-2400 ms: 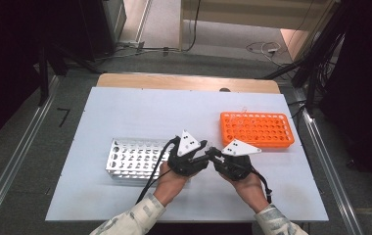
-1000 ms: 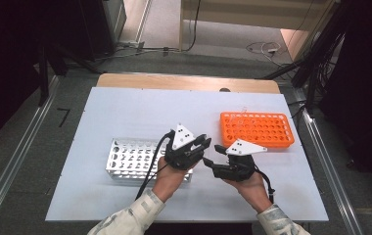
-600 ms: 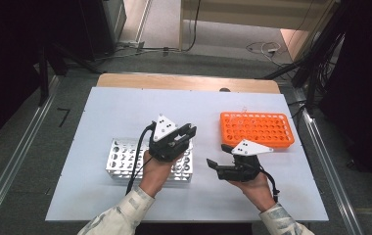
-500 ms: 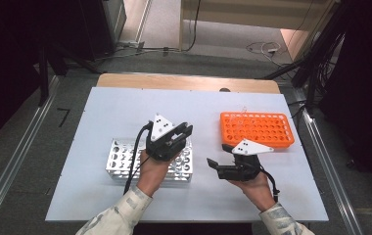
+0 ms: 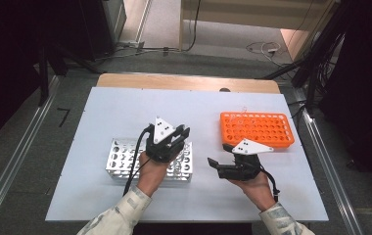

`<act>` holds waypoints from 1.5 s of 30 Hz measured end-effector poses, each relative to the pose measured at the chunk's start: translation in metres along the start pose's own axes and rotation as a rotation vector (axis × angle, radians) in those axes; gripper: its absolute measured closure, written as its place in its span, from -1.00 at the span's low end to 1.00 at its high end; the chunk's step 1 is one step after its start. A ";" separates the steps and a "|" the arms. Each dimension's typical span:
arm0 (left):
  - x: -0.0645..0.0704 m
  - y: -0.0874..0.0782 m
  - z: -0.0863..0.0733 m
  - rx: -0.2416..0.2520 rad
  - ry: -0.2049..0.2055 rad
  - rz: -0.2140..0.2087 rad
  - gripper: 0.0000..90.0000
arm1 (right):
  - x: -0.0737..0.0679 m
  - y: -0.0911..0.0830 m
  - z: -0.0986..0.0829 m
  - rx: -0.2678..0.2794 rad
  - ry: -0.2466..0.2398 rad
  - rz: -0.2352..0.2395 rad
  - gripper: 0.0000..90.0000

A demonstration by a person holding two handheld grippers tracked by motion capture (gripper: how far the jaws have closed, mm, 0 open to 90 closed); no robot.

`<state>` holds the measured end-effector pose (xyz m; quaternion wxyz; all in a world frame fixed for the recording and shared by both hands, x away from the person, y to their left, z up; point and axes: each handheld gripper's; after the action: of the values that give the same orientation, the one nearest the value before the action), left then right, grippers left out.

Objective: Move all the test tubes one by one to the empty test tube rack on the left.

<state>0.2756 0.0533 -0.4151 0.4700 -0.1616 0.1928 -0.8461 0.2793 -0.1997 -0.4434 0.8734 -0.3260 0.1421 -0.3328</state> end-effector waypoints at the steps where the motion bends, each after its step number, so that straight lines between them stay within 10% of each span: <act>1: 0.001 0.002 -0.002 -0.006 0.002 0.003 0.68 | 0.000 0.000 0.000 -0.001 -0.001 0.000 -0.48; 25: 0.007 0.016 -0.018 -0.109 0.016 0.009 0.54 | 0.001 0.001 -0.001 -0.010 -0.010 -0.009 -0.46; 45: -0.017 -0.029 -0.022 -0.035 -0.086 0.016 -0.58 | 0.026 -0.010 -0.007 0.025 0.060 -0.115 -0.40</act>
<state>0.2527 0.0858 -0.4218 0.4818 -0.2044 0.1884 -0.8310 0.2905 -0.2265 -0.4428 0.8522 -0.3125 0.1449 -0.3939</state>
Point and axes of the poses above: each handheld gripper's, and its own axes: y roughly forward along the jaws, z roughly out of its top, x roughly to its right, and after that the axes turned 8 degrees about -x, right-handed
